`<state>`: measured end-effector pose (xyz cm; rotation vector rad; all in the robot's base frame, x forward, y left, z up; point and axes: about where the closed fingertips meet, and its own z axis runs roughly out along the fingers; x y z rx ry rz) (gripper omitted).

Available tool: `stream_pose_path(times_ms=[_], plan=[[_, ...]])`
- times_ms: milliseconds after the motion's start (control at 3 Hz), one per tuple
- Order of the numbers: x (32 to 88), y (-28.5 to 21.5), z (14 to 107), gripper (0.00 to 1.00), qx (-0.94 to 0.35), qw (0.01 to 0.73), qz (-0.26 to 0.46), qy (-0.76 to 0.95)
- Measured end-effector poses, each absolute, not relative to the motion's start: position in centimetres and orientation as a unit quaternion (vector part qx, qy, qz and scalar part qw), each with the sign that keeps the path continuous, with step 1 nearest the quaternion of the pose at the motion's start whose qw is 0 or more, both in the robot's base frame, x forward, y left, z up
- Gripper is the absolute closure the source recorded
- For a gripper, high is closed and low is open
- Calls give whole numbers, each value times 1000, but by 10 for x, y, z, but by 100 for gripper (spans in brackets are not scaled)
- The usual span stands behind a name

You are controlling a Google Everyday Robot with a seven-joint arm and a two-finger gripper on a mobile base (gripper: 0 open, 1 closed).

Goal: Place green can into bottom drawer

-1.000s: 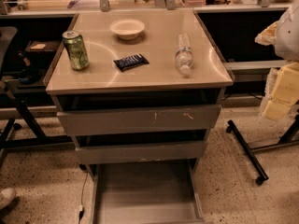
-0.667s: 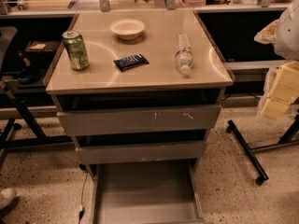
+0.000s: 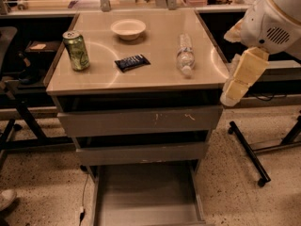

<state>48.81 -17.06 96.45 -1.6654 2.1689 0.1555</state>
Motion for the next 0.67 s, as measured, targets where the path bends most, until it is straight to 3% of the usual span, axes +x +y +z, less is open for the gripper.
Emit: stream_pose_path(times_ms=[667], plan=[[496,-160,953,0,-584,227,80,775]])
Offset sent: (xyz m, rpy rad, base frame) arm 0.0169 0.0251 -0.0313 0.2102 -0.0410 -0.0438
